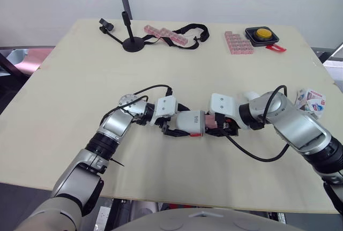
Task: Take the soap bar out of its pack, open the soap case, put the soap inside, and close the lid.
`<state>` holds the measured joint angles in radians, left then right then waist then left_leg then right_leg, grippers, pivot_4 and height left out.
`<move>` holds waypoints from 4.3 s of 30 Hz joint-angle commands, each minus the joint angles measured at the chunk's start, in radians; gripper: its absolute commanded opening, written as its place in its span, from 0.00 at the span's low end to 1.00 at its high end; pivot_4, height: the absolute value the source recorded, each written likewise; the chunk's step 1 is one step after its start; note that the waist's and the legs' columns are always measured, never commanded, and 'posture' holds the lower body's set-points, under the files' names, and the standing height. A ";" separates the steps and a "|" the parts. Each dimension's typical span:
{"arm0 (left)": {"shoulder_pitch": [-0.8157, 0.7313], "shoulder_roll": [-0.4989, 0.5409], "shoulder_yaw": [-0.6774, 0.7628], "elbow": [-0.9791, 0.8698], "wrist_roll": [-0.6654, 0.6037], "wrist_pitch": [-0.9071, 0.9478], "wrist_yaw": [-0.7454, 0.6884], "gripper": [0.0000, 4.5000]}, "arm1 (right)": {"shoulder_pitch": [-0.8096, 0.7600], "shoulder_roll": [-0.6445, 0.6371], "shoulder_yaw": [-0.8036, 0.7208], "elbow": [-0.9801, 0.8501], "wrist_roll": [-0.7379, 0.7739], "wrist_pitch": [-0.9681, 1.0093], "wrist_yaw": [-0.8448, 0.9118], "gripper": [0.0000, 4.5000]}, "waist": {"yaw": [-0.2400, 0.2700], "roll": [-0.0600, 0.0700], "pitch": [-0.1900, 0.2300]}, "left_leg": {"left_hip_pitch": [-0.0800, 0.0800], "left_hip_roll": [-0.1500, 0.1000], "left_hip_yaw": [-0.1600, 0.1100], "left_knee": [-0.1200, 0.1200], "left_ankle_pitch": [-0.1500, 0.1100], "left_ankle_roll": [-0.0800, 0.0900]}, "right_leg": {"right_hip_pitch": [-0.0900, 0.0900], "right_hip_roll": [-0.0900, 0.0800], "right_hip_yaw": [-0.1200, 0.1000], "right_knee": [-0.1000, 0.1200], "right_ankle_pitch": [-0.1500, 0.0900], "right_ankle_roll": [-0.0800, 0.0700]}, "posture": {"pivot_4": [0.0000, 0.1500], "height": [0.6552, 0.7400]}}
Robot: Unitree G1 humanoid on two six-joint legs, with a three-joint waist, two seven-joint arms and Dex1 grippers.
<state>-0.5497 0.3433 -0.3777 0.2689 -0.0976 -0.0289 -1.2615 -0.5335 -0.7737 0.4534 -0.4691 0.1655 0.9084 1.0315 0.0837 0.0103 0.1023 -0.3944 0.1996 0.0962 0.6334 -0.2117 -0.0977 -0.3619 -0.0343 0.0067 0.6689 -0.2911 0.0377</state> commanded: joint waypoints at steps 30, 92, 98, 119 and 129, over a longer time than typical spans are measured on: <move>-0.009 -0.023 -0.005 -0.017 0.000 -0.011 0.025 0.77 | 0.221 -0.091 -0.192 0.061 0.055 -0.296 -0.012 0.34 | 0.021 0.001 0.000 | 0.000 0.000 0.000 0.000 0.000 0.000 | 0.000 0.000 0.001 -0.002 0.000 0.000 | 1.00 0.99; 0.101 -0.041 -0.017 -0.087 0.031 -0.320 0.174 0.77 | 0.317 0.329 -0.788 0.096 0.917 0.663 -0.485 0.99 | 0.048 0.005 0.001 | 0.001 0.000 0.000 -0.005 -0.001 -0.001 | 0.003 0.000 -0.001 -0.012 0.000 0.000 | 1.00 0.99; 0.094 -0.045 -0.021 -0.085 0.033 -0.316 0.173 0.77 | 0.297 0.356 -0.754 0.122 0.913 0.637 -0.518 0.99 | 0.047 0.005 0.001 | 0.001 0.000 0.000 -0.006 -0.001 -0.001 | 0.003 0.000 -0.001 -0.013 0.000 0.000 | 1.00 0.99; 0.089 -0.057 -0.025 -0.080 0.036 -0.312 0.174 0.77 | 0.281 0.388 -0.740 0.156 0.943 0.633 -0.569 0.99 | 0.049 0.005 0.001 | 0.001 0.000 0.000 -0.007 -0.001 -0.001 | 0.003 0.000 -0.001 -0.013 0.000 0.000 | 1.00 0.99; 0.081 -0.057 -0.029 -0.070 0.041 -0.316 0.177 0.77 | 0.275 0.395 -0.738 0.163 0.967 0.630 -0.588 0.48 | 0.048 0.005 0.001 | 0.001 -0.001 0.000 -0.007 -0.001 -0.001 | 0.003 0.000 -0.002 -0.013 0.000 0.000 | 1.00 0.99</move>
<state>-0.4458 0.2902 -0.4131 0.2189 -0.0400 -0.3365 -1.0816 -0.2433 -0.3706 -0.2798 -0.2816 1.1152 1.5439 0.4507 0.1320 0.0150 0.1029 -0.3934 0.1991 0.0963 0.6268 -0.2129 -0.0992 -0.3590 -0.0344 0.0049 0.6559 -0.2910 0.0381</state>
